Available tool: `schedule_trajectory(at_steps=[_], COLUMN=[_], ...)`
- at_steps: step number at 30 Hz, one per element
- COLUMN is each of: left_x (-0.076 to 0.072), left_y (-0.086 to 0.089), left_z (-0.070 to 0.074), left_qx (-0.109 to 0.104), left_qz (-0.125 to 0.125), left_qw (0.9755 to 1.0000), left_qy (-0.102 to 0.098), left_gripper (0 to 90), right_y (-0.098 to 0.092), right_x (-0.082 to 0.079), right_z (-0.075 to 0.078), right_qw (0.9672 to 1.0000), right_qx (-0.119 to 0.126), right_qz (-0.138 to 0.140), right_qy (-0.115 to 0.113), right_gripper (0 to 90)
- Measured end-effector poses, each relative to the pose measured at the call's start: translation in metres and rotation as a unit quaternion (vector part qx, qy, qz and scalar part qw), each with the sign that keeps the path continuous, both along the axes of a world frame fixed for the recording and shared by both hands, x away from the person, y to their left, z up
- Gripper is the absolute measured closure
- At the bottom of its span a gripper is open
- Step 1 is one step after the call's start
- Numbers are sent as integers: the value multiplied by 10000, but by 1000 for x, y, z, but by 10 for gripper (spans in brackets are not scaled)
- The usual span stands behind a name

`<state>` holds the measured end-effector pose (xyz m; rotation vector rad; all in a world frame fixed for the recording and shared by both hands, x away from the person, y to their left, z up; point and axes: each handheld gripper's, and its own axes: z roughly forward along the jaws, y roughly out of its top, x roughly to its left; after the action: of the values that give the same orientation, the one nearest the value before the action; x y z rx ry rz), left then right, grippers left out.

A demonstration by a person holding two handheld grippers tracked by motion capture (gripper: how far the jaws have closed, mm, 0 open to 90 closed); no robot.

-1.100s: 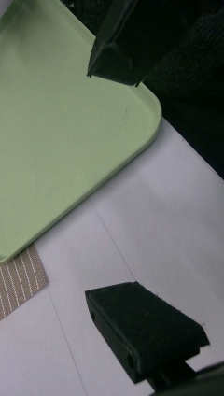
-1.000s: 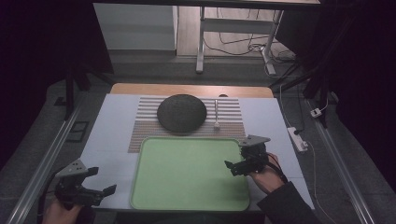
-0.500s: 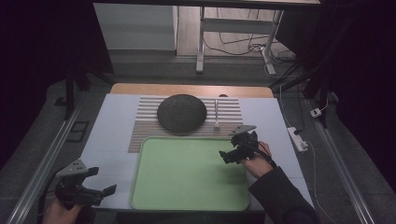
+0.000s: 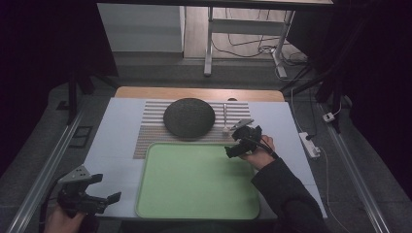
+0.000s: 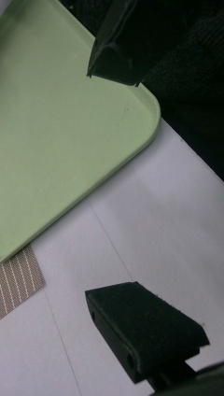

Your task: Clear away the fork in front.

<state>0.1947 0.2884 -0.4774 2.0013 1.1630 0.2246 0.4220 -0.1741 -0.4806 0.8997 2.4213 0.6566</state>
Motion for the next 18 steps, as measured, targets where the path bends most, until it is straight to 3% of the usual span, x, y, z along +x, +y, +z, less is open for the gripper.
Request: schedule_trajectory(at_steps=[11, 15, 18], left_x=[1, 1, 0], left_y=[0, 1, 1], left_z=[0, 0, 0], left_qx=[-14, -21, -25], left_qz=[-10, -10, -12], left_qw=[10000, 10000, 10000], left_qy=[23, 25, 29], left_gripper=[0, 0, 0], right_y=[18, 25, 30], right_x=[27, 37, 40], right_z=[-9, -12, -16], right_qw=[9972, 9943, 9899], right_qx=[-688, -976, -1272], right_qz=[85, 196, 453], right_qy=[-291, -390, -437], right_gripper=[10, 73, 205])
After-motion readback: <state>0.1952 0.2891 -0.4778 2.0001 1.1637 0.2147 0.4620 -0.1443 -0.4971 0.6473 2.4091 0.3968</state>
